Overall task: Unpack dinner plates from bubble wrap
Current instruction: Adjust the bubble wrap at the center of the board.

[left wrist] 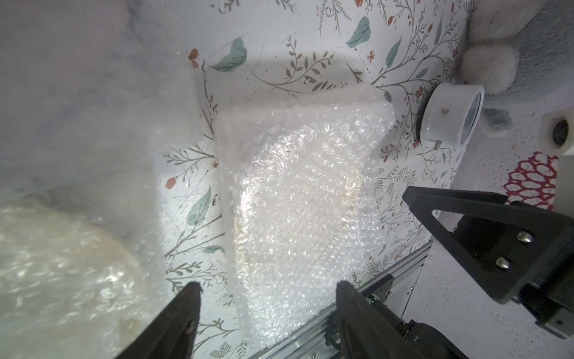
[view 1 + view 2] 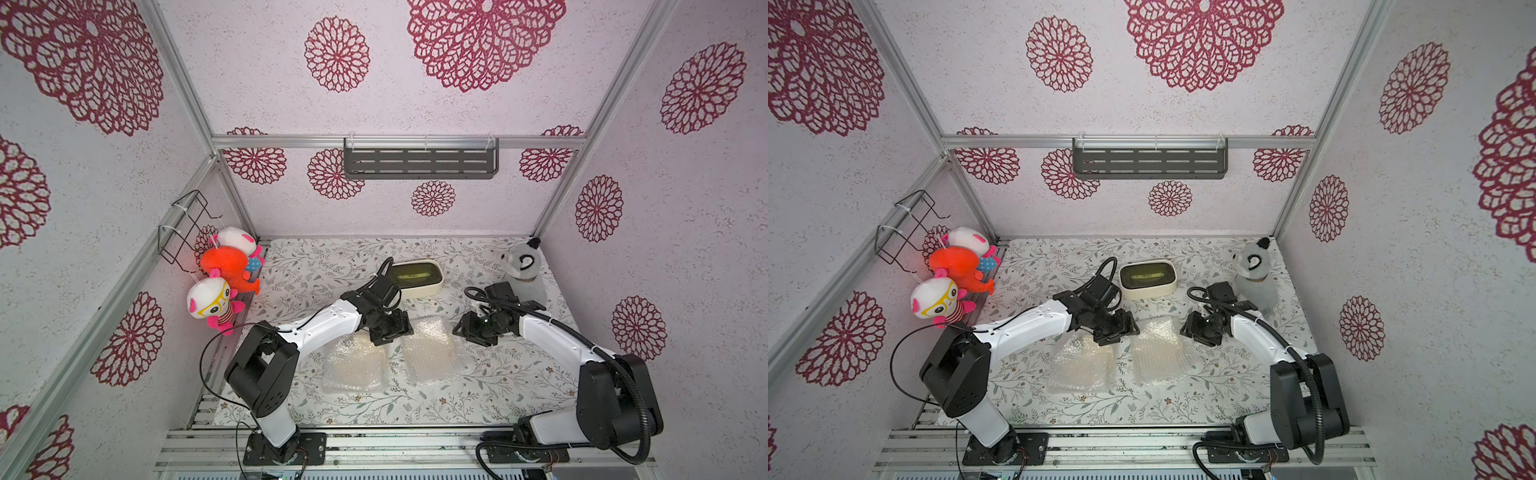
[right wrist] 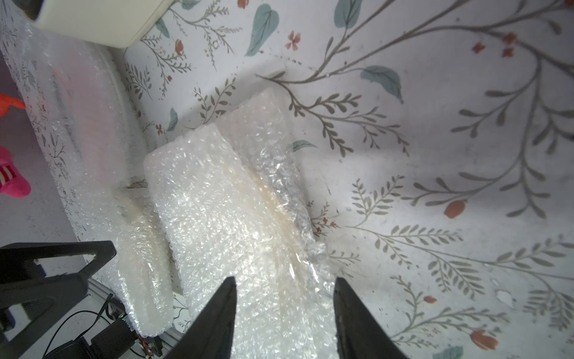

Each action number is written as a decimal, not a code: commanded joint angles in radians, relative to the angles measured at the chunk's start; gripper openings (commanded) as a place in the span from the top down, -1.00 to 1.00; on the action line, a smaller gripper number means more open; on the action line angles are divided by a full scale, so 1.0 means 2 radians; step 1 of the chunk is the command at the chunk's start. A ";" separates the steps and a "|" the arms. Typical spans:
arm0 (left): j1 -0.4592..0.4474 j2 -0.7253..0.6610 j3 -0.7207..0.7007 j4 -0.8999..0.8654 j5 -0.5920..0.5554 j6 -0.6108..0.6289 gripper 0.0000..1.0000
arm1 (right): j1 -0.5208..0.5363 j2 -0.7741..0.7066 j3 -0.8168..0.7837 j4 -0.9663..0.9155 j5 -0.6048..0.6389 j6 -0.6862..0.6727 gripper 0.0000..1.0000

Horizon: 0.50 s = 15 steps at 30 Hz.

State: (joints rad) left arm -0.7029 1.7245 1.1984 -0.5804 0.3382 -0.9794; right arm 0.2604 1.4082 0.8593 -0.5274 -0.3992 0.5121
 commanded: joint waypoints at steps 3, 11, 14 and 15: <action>-0.009 0.037 0.013 0.015 0.008 0.014 -0.43 | -0.001 -0.002 -0.005 0.013 -0.018 -0.012 -0.02; -0.009 0.074 0.041 0.012 0.008 0.030 -0.38 | -0.006 -0.001 -0.026 0.019 -0.016 -0.014 -0.01; -0.010 0.086 0.049 0.012 0.011 0.032 -0.30 | -0.007 -0.002 -0.042 0.027 -0.019 -0.010 -0.01; -0.010 0.090 0.053 0.012 0.012 0.033 -0.27 | -0.007 -0.005 -0.047 0.029 -0.019 -0.009 0.00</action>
State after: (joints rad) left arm -0.7052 1.8820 1.2816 -0.5644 0.3534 -0.9291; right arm 0.2516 1.4082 0.7830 -0.4793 -0.4240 0.5049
